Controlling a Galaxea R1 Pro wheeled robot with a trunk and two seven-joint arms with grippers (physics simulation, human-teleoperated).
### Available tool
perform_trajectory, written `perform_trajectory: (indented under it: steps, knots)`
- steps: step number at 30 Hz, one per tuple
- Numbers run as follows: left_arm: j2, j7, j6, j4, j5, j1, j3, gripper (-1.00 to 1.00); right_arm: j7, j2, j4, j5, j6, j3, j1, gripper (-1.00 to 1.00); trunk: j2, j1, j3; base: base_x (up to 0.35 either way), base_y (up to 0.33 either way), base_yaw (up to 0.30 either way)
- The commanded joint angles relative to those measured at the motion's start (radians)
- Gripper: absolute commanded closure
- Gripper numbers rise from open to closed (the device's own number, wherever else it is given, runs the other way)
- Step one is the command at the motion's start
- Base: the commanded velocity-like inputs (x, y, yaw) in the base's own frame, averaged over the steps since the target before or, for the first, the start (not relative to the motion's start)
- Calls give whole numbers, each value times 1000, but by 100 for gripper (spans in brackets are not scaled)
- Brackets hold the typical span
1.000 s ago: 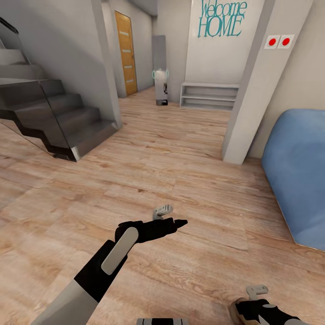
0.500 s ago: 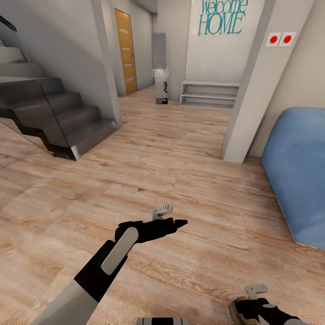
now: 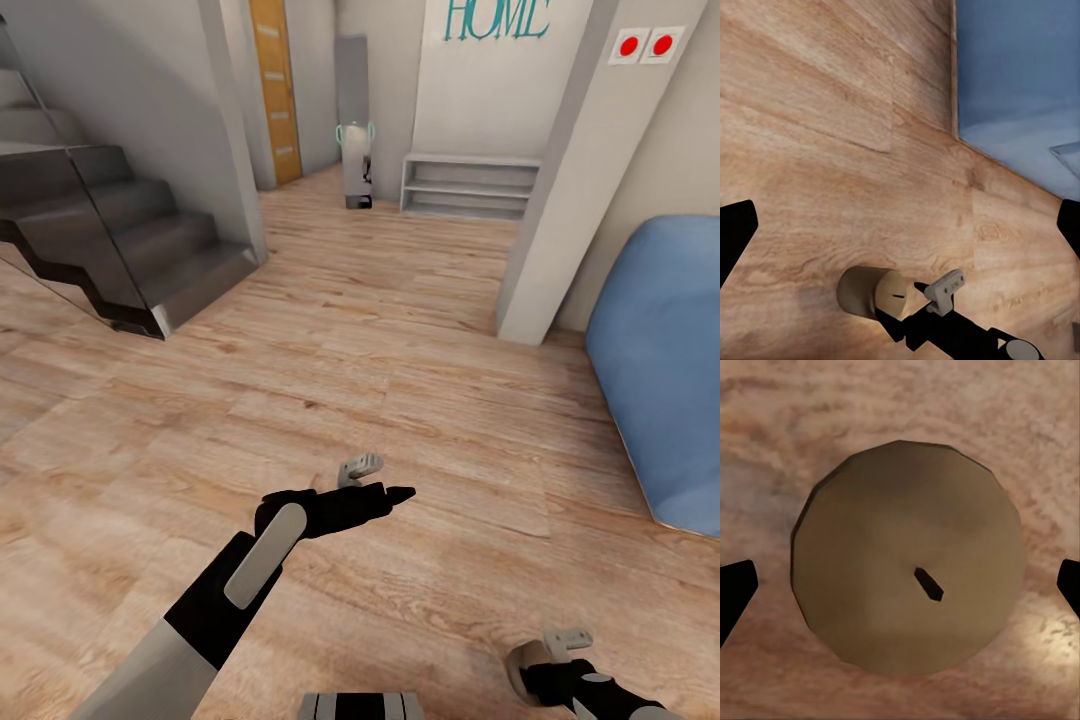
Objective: Place each of the two pumpkins and all three candles from the living room inside a cabinet in the living room (use any cabinet), then make sure every cabinet is closed, and position the cauldron so it is next to a table in the living room.
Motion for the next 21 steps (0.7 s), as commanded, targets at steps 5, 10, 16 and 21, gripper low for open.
perform_trajectory:
  steps: [5, 10, 16, 21]
  knots:
    - [0, 0, 0, 0, 0, 0, 0, -100, -1, 0, 0, 0, -4, 0, 0, -100, 0, 0, 0, 0, 0, 0]
    - [0, 0, -1, 0, 0, 0, 0, -100, -2, 0, -2, -1, -6, 0, 0, -100, 0, 0, 0, 0, 0, 0]
    - [0, 0, -1, 0, 0, 0, 0, -100, -2, -1, -5, 0, -7, 0, -1, -100, 0, 0, -4, 0, 0, 0]
    - [0, 0, -1, 0, -1, 0, 0, -100, -2, 0, -6, 0, -8, 0, -3, -100, -1, 2, -19, 0, 0, 0]
